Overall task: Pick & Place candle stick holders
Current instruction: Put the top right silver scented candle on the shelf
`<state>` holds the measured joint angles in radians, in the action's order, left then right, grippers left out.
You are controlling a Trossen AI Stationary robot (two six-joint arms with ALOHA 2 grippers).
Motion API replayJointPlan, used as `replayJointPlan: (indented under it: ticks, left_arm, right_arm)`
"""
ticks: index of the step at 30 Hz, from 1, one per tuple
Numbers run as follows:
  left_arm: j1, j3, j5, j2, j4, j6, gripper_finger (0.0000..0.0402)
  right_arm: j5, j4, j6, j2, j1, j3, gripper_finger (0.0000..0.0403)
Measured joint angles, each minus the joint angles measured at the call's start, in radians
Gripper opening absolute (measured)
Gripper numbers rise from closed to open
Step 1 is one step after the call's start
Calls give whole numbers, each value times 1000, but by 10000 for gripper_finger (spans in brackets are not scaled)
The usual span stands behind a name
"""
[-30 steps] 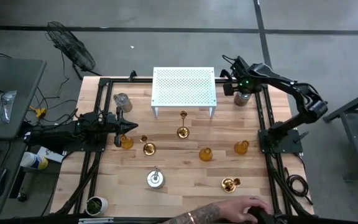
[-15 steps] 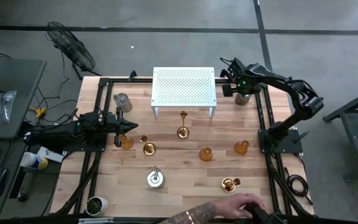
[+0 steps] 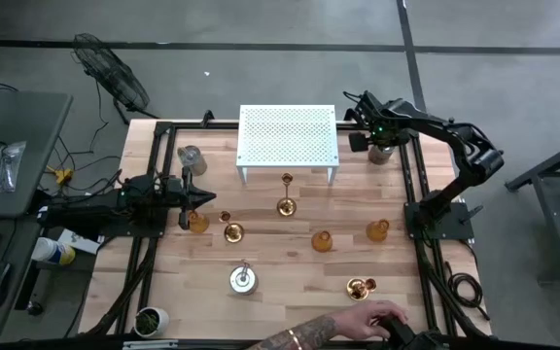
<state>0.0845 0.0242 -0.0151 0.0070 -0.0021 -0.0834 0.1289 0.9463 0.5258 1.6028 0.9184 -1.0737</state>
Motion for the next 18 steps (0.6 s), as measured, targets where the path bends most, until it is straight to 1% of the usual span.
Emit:
replayJointPlan:
  ticks: [4, 8, 11, 18]
  left_arm:
    - [0, 0, 0, 0, 0, 0, 3]
    - [0, 0, 0, 0, 0, 0, 3]
    - [0, 0, 0, 0, 0, 0, 3]
    - [0, 0, 0, 0, 0, 0, 3]
  right_arm:
    - [17, 9, -13, 1, 0, 1, 219]
    - [22, 16, -36, 2, 0, 1, 188]
    - [21, 18, -59, 2, 0, 1, 176]
    - [32, 19, -89, 2, -2, 3, 173]
